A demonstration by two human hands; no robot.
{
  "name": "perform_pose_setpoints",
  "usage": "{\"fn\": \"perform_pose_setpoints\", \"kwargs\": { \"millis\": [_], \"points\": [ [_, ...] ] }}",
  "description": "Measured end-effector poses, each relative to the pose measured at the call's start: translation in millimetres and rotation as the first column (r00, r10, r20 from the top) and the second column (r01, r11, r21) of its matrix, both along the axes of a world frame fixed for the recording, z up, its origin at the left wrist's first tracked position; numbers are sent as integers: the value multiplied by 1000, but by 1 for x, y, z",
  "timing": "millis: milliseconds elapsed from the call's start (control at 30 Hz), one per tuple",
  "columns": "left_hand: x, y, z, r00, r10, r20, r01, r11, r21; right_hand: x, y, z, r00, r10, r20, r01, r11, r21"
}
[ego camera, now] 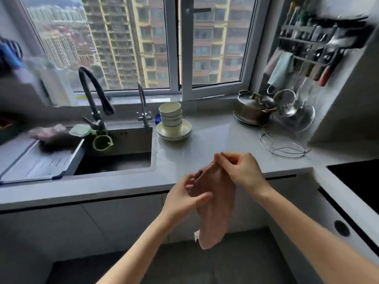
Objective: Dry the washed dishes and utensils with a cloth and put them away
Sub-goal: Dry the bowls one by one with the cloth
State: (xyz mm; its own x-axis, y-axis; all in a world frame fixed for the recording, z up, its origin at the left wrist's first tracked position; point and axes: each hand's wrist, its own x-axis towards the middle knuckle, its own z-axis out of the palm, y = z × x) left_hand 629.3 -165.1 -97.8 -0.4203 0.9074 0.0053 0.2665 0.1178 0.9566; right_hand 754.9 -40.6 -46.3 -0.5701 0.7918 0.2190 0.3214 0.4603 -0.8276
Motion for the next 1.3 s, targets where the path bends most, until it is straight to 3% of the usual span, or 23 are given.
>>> {"fn": "perform_pose_setpoints", "kwargs": {
  "millis": [200, 267, 300, 367, 433, 533, 567, 600, 667, 733, 833, 1067, 1200, 1300],
  "points": [
    [-75, 50, 7, 969, 155, 190, -164, 986, 36, -80, 59, -8, 994, -51, 93, 51, 999, 3],
    [-103, 78, 13, 958, 220, 183, -232, 972, 46, -110, 83, -20, 998, 13, 58, -1, 979, -203],
    [-117, 93, 16, 958, 245, 151, -256, 965, 60, -126, 94, -27, 997, 60, 40, -41, 924, -381],
    [-144, 126, 20, 961, 257, 101, -266, 960, 93, -155, 119, -41, 988, 139, 65, -54, 710, -702],
    [-170, 159, 22, 982, 188, -1, -187, 979, 84, -181, 150, -51, 986, 162, 49, -32, 460, -888],
    [-207, 203, 19, 973, 49, -227, -67, 995, -73, -218, 197, -55, 965, 115, -236, -245, 78, -966],
    [-219, 213, 19, 976, 2, -219, -30, 992, -125, -229, 210, -52, 950, 39, -309, -309, 6, -951],
    [-231, 222, 19, 986, -36, -163, 9, 986, -168, -240, 223, -50, 939, -34, -344, -344, -2, -939],
    [-256, 236, 17, 999, -44, -15, 39, 972, -232, -260, 246, -47, 950, -72, -303, -286, 188, -940],
    [-286, 251, 10, 982, 134, 134, -99, 966, -238, -273, 267, -46, 965, -78, -250, -202, 387, -899],
    [-331, 286, -5, 851, 458, 256, -374, 872, -315, -285, 297, -47, 971, -116, -210, -122, 514, -849],
    [-387, 352, -34, 864, 501, 51, -427, 783, -452, -300, 311, -36, 964, -195, -179, -15, 637, -771],
    [-405, 364, -37, 918, 313, -244, -397, 744, -538, -310, 315, -34, 970, -191, -150, 28, 700, -714],
    [-411, 373, -28, 907, 154, -391, -372, 729, -575, -314, 317, -34, 961, -219, -169, 36, 705, -708]
  ]
}}
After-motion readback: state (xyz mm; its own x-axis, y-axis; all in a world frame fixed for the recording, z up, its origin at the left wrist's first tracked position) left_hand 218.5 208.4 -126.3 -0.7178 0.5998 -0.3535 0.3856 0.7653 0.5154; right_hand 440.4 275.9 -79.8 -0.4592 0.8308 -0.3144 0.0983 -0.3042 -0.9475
